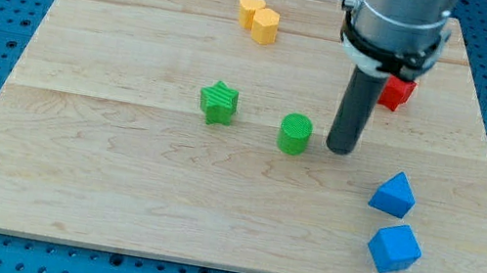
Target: Push the blue triangle and blue cube towards the center of the board
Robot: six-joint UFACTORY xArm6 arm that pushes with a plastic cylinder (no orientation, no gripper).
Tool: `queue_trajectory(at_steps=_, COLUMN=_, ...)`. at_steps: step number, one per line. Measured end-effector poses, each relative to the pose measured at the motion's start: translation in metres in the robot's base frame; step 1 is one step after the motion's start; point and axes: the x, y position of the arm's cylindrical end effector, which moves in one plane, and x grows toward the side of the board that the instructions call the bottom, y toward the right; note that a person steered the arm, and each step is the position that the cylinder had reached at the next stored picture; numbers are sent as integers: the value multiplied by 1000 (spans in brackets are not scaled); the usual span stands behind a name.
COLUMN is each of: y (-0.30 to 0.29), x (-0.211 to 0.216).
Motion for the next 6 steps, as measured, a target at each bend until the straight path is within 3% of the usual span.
queue_trajectory(at_steps=3, y=-115, x=-58)
queue_trajectory(at_steps=4, y=-28, x=-58)
queue_trajectory(at_steps=5, y=79, x=-22)
queue_trajectory(at_steps=6, y=93, x=25)
